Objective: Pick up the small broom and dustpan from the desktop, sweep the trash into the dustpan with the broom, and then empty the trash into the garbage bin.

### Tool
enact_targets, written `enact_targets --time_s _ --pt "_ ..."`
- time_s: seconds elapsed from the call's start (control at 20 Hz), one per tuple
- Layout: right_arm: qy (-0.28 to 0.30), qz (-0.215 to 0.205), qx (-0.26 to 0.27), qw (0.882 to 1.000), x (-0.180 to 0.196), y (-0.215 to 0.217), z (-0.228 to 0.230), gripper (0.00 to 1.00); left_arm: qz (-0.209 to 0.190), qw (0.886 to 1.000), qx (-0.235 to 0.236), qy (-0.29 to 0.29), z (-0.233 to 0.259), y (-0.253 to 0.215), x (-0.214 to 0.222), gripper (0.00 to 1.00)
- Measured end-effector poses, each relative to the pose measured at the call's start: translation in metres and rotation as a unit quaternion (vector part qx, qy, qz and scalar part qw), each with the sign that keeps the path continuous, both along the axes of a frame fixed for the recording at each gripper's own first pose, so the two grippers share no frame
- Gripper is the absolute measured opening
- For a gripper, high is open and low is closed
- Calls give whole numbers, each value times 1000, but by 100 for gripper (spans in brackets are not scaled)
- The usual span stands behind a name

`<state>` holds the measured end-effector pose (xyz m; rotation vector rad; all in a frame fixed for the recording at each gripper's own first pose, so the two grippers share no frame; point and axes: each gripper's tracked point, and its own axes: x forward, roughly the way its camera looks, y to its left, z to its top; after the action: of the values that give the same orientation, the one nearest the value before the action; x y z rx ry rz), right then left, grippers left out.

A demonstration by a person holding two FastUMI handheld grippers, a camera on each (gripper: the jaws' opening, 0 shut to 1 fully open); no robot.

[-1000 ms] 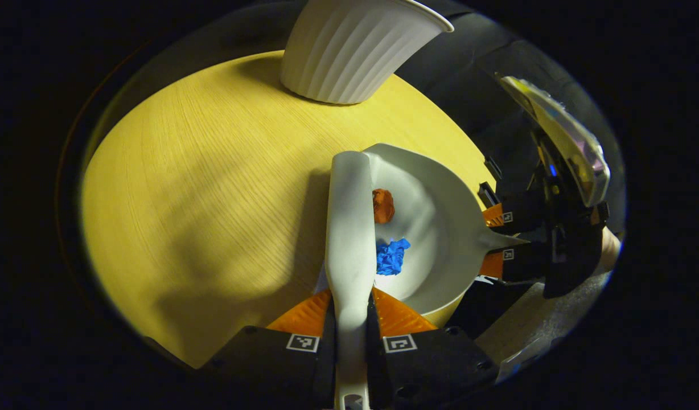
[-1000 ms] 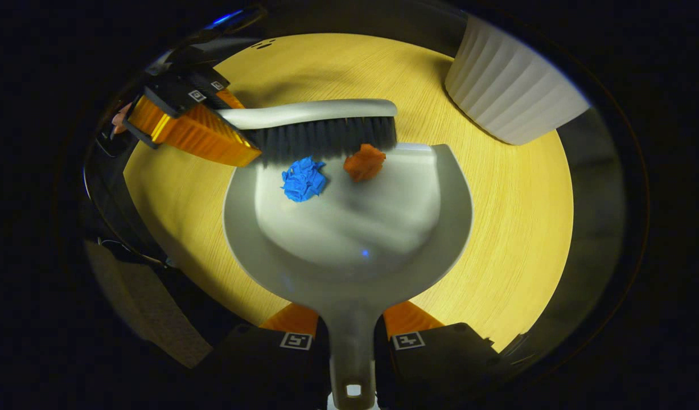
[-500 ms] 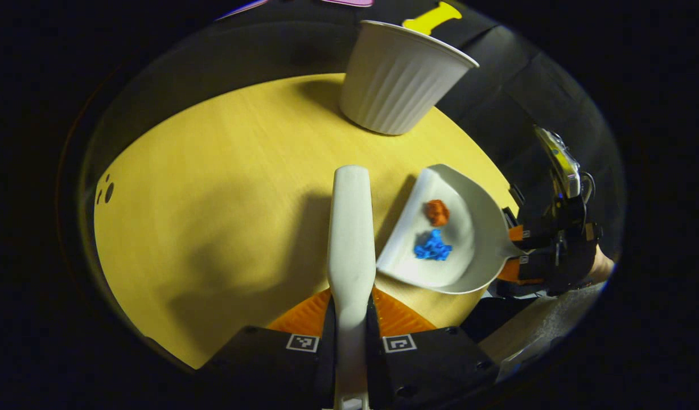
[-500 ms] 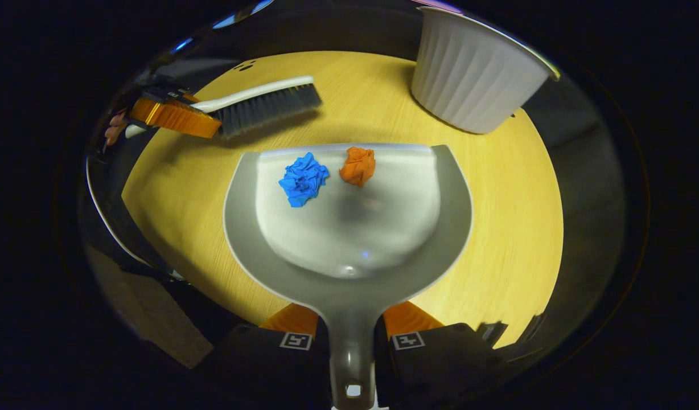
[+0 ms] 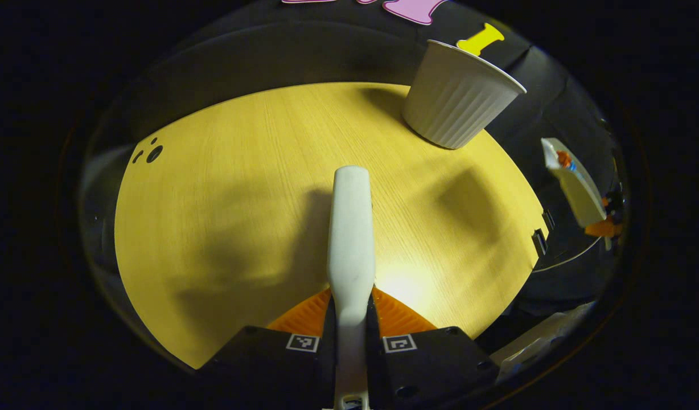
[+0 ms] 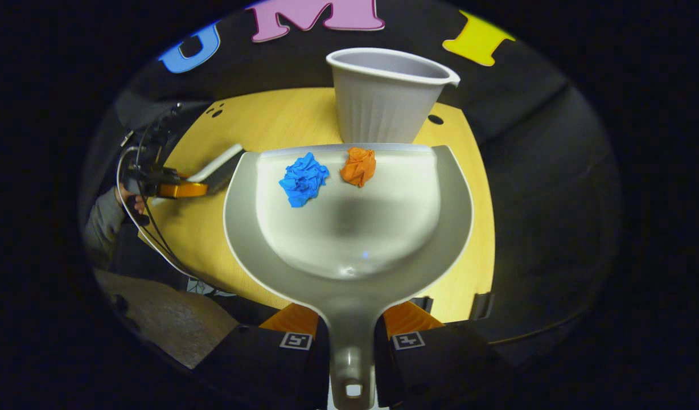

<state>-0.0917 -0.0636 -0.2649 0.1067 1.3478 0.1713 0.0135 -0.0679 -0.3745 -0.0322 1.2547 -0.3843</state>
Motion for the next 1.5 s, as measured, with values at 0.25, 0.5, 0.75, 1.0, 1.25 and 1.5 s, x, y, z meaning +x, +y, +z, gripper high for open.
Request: enact_targets --time_s 0.25,0.5,0.75,1.0,1.25,1.5 --pt "-29 -18 -47 998 63 -69 54 36 7 1000 -14 0 -4 3 -8 27" --pt "-33 -28 -107 993 136 -128 59 36 5 1000 -20 3 -15 10 -7 27" --pt "-18 13 -176 984 192 -149 45 36 8 1000 -15 -1 -14 9 -13 27" --pt "40 83 -211 973 222 -148 37 35 13 1000 -23 0 -17 17 -14 27" --pt "117 167 -258 944 244 -154 36 35 12 1000 -27 -3 -23 21 -11 27" --pt "143 182 -256 939 259 -146 32 35 12 999 -31 -2 -26 21 -9 27"
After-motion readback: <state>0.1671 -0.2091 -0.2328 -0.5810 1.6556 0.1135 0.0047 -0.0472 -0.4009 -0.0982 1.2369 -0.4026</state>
